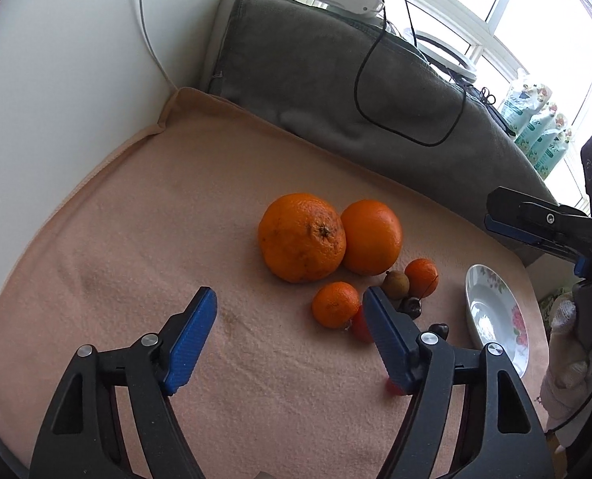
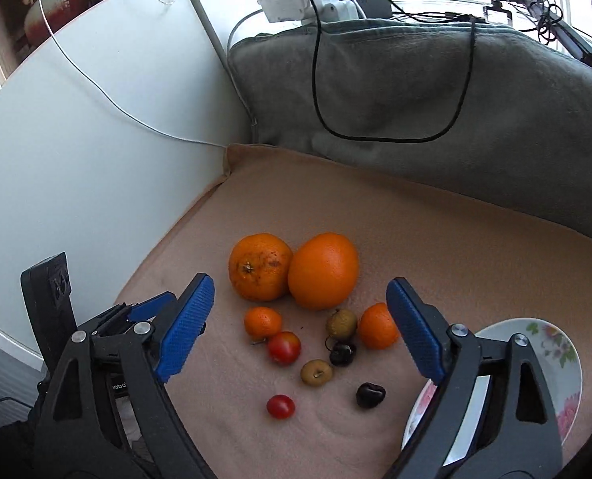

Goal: Organize fruits
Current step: 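Move the right tool down toward the bumpy large orange, then close the right gripper around the bumpy large orange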

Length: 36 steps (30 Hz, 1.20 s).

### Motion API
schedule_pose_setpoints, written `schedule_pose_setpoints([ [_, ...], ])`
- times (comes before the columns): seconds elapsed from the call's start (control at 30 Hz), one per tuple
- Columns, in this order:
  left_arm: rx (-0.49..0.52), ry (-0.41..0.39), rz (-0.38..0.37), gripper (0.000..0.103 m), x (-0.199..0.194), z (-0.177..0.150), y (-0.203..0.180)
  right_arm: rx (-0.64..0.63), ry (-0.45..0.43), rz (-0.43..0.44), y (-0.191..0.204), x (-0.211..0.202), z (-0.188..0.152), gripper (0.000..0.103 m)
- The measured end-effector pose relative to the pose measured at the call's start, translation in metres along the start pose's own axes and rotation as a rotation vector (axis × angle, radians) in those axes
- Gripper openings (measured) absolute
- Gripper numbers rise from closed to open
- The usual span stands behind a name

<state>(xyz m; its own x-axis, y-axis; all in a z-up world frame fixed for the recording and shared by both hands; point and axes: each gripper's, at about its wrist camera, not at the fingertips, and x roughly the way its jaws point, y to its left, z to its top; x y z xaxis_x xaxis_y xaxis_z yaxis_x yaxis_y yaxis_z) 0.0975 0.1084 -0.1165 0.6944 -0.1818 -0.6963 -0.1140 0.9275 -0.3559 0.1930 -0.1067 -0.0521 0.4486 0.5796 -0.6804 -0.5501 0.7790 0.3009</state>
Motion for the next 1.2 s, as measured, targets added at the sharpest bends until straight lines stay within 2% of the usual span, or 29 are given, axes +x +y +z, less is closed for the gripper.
schedule_pose_setpoints([
  [0.17,-0.024,0.017,-0.014,0.074,0.016,0.002,0.003,-0.055,0.117,0.072,0.014,0.050,0.020,0.090],
  [0.27,-0.077,0.041,-0.039,0.069,0.027,0.002,0.009,-0.034,0.183,0.094,0.012,0.081,0.029,0.079],
  [0.33,-0.104,0.049,-0.053,0.068,0.033,0.002,0.013,-0.022,0.216,0.101,0.009,0.098,0.034,0.078],
  [0.43,-0.116,0.050,-0.054,0.063,0.037,0.003,0.014,-0.049,0.217,0.097,0.010,0.105,0.042,0.078],
  [0.6,-0.142,0.046,-0.065,0.062,0.043,0.009,0.017,-0.073,0.244,0.115,0.014,0.119,0.051,0.075],
  [0.83,-0.163,0.057,-0.070,0.062,0.050,0.008,0.019,-0.110,0.317,0.138,0.021,0.143,0.052,0.065],
  [1.2,-0.165,0.064,-0.080,0.062,0.055,0.011,0.018,-0.166,0.372,0.129,0.033,0.176,0.050,0.064],
])
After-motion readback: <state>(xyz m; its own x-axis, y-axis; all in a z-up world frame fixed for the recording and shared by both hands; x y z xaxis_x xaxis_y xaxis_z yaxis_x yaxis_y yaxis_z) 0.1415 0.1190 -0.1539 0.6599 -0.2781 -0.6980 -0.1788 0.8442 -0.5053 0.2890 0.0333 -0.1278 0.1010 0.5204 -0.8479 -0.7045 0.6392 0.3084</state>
